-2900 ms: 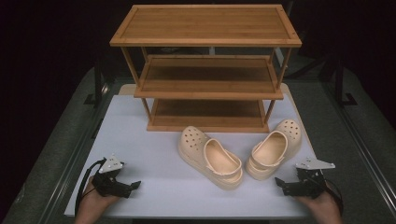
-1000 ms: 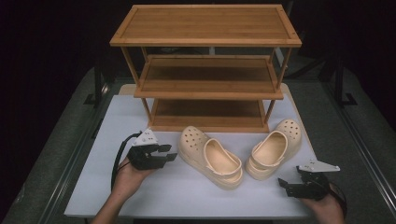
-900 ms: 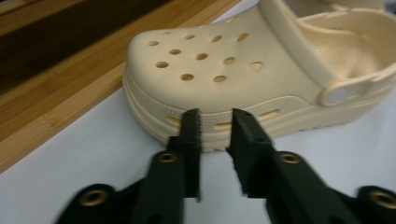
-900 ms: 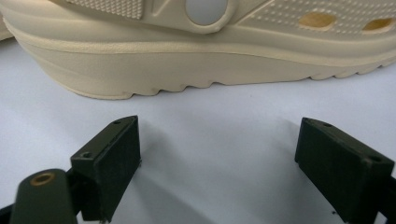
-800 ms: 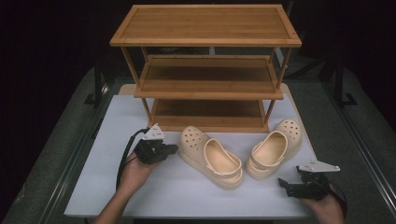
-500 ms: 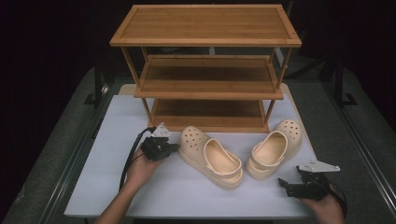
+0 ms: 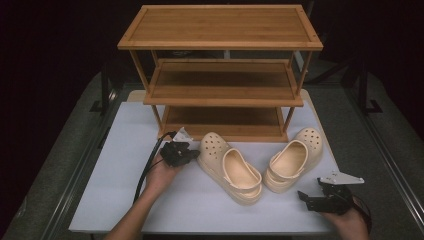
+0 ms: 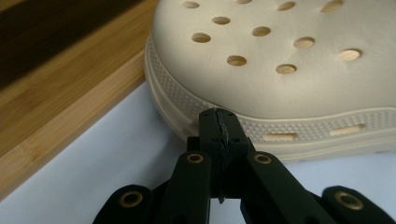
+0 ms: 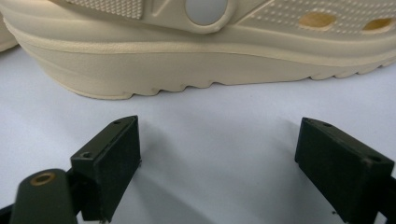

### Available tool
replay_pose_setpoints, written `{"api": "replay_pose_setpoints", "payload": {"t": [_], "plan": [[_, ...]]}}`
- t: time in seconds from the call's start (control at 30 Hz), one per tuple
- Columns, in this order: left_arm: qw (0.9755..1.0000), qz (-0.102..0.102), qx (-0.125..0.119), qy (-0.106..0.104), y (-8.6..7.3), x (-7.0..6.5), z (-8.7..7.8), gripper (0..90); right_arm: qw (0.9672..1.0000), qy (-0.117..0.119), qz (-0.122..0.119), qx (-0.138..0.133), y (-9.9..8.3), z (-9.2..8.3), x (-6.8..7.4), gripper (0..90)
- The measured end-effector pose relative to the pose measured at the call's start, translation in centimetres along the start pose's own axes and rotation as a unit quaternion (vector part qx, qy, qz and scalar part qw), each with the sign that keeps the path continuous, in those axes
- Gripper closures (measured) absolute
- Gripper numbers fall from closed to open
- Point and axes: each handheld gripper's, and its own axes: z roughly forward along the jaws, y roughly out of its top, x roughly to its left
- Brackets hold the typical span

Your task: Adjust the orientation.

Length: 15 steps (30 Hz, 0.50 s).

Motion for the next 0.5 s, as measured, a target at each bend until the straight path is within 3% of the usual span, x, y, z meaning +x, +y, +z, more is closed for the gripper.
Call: {"api": "replay_pose_setpoints", "payload": {"t": [0.3,0.5], "plan": [[0.9998,-0.009,-0.01,-0.014,2.0,-0.3,2.8,90.0,1.0,0.0,0.0,0.0,0.0,0.0,0.0,13.6],[0.9994,-0.008,-0.015,-0.031,2.7,-0.9,3.5,90.0,1.0,0.001,0.0,-0.001,0.0,0.0,0.0,13.6]]}}
